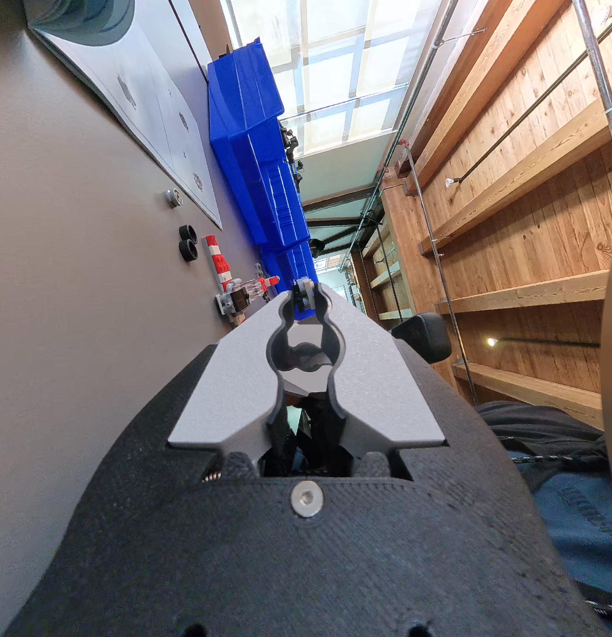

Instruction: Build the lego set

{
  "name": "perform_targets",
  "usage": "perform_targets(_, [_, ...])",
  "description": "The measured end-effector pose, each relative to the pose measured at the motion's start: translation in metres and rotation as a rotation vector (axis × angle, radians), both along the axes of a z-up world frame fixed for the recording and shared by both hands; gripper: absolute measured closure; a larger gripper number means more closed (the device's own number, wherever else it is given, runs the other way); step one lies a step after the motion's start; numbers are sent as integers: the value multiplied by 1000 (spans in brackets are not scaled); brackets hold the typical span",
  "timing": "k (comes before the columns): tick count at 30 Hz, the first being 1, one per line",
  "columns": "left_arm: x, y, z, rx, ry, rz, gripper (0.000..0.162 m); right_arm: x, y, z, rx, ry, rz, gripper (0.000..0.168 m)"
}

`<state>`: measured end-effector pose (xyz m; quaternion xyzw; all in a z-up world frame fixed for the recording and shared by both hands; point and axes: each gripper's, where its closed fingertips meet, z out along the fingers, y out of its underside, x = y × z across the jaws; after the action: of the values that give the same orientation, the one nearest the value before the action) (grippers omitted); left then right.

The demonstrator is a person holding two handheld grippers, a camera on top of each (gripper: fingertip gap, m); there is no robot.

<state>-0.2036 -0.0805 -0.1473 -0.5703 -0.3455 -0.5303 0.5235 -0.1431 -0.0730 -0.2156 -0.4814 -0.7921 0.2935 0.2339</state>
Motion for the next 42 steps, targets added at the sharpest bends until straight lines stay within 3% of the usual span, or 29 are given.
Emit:
perform_targets(14, [1, 0, 0, -3, 6, -4, 151, 0, -8, -3, -37, -2, -80, 146])
perform_targets(22, [2, 1, 0, -2, 8, -8, 151, 0, 6, -2, 35, 11, -117, 152])
perform_targets(36, [3, 1, 0, -4, 12, -9, 152, -4, -6, -3, -6, 3, -137, 150])
perform_targets(42, [2, 0, 0, -2, 10, -8, 152, -9, -11, 23, -45, 128, -104, 150])
